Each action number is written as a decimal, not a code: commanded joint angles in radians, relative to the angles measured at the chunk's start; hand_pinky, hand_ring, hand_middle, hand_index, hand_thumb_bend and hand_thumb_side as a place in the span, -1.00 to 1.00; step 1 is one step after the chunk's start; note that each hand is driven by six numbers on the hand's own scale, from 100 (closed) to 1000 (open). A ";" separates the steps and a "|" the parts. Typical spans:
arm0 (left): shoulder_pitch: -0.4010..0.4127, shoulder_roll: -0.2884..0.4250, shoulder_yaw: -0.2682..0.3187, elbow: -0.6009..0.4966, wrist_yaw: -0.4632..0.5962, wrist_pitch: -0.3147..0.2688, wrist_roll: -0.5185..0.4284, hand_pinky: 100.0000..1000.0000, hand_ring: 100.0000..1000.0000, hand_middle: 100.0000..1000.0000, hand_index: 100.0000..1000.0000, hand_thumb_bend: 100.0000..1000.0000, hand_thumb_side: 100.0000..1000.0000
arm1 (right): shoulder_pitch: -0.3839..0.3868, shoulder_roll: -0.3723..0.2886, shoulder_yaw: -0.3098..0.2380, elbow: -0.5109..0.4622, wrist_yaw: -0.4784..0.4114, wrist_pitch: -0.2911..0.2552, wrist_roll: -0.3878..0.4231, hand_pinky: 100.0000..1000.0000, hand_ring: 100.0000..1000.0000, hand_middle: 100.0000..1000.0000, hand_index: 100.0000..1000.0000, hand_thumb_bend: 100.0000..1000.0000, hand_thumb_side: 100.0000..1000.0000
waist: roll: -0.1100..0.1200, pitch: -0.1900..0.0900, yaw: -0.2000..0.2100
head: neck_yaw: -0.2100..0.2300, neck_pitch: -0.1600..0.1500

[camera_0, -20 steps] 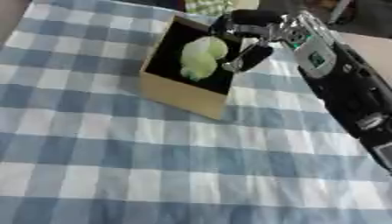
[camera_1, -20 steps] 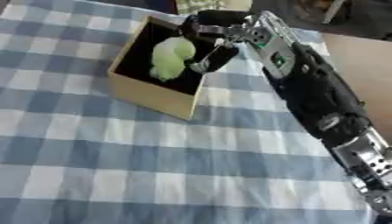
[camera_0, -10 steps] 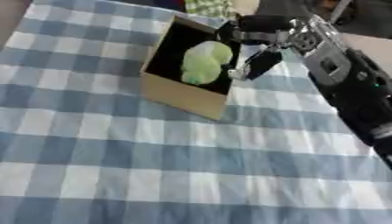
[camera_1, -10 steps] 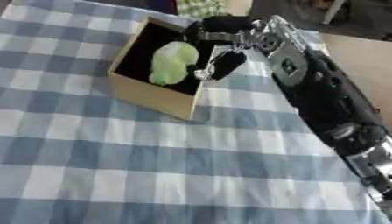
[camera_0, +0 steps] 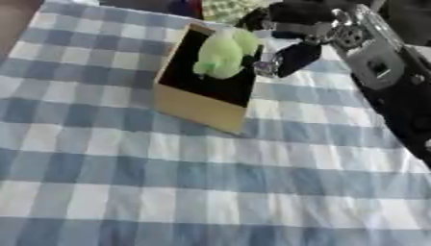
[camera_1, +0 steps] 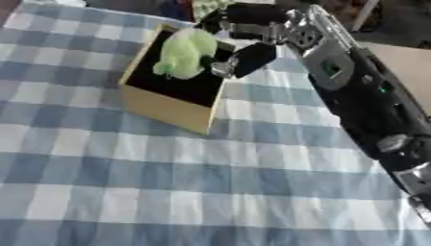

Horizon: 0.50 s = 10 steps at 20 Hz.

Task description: Pick up objects on the table and place them in the box.

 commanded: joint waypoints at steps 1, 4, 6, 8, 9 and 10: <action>-0.008 0.002 -0.002 -0.015 -0.002 -0.001 -0.006 -0.34 0.40 0.55 0.20 -1.00 0.40 | -0.016 -0.038 -0.008 -0.005 0.022 -0.002 -0.012 0.62 0.62 0.41 0.88 -0.93 -0.13 | 0.011 -0.021 -0.001 | -0.002 -0.002; -0.008 0.002 -0.002 -0.015 -0.002 -0.001 -0.007 -0.34 0.40 0.55 0.20 -1.00 0.39 | -0.021 -0.029 -0.003 0.029 0.030 0.005 -0.011 0.60 0.61 0.41 0.88 -0.97 -0.89 | 0.008 -0.020 0.001 | -0.005 -0.001; -0.009 0.002 -0.003 -0.015 -0.002 -0.001 -0.009 -0.34 0.40 0.55 0.20 -1.00 0.39 | -0.025 -0.022 -0.001 0.049 0.022 0.012 -0.004 0.58 0.58 0.39 0.86 -0.89 -1.00 | 0.006 -0.019 0.003 | -0.004 0.000; -0.009 0.002 -0.003 -0.015 -0.002 -0.001 -0.010 -0.34 0.40 0.55 0.20 -1.00 0.38 | -0.027 -0.016 -0.001 0.058 0.004 0.022 -0.003 0.57 0.57 0.38 0.85 -0.91 -1.00 | 0.004 -0.018 0.006 | -0.004 0.000; -0.010 0.002 -0.003 -0.015 -0.002 -0.001 -0.010 -0.34 0.40 0.55 0.20 -1.00 0.38 | -0.029 -0.014 0.000 0.062 -0.002 0.027 -0.003 0.57 0.57 0.37 0.85 -0.91 -1.00 | 0.003 -0.017 0.006 | -0.004 -0.001; -0.010 0.001 -0.003 -0.015 -0.002 -0.001 -0.011 -0.34 0.40 0.55 0.20 -1.00 0.39 | -0.030 -0.012 0.001 0.063 -0.008 0.031 -0.003 0.57 0.56 0.37 0.84 -0.97 -1.00 | 0.003 -0.017 0.007 | -0.004 -0.001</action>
